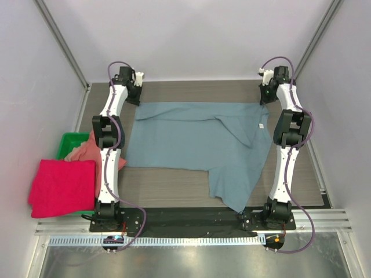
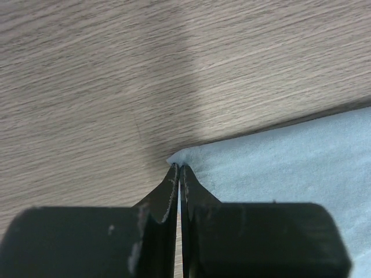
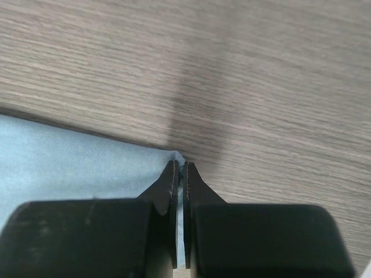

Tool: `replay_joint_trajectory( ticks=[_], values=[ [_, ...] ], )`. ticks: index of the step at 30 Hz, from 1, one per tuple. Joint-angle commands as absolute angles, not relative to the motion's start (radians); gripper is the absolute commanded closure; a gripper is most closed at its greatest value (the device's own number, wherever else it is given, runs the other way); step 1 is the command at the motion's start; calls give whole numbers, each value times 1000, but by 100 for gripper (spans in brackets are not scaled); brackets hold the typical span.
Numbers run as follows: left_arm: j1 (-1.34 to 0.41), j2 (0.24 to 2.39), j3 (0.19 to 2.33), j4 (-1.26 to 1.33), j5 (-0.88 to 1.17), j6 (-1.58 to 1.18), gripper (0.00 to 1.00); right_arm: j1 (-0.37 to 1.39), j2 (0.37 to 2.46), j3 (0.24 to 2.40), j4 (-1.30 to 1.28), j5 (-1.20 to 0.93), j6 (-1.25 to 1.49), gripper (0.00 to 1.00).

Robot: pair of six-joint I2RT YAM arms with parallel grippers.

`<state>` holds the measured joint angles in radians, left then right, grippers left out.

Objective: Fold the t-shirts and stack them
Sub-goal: Fold the tshirt

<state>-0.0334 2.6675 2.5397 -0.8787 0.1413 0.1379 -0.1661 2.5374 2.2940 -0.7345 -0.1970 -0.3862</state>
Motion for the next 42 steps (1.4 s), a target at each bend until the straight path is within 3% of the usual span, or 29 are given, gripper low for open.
replay_joint_trajectory(
  ticks=[1,5,21,24,26,31,42],
  values=[
    [-21,2570,2571,-835,127,140,100,-176,2467,2408,-716,-201,-399,99],
    [-18,2415,2566,-747,135,126,100,-178,2338,2493,-675,-233,-406,99],
    [-14,1991,2499,-785,236,97,100,-178,1784,2358,-650,-310,-382,99],
    [-15,1818,2374,-682,242,103,100,-178,1624,2246,-637,-321,-417,99],
    [-14,1746,2182,-600,223,109,100,-178,1541,2157,-602,-296,-426,99],
    [-14,1555,2128,-632,319,61,100,-176,1303,2054,-600,-272,-419,99],
    [-14,1302,2052,-620,304,41,100,-176,1158,2140,-644,-175,-505,99]
  ],
)
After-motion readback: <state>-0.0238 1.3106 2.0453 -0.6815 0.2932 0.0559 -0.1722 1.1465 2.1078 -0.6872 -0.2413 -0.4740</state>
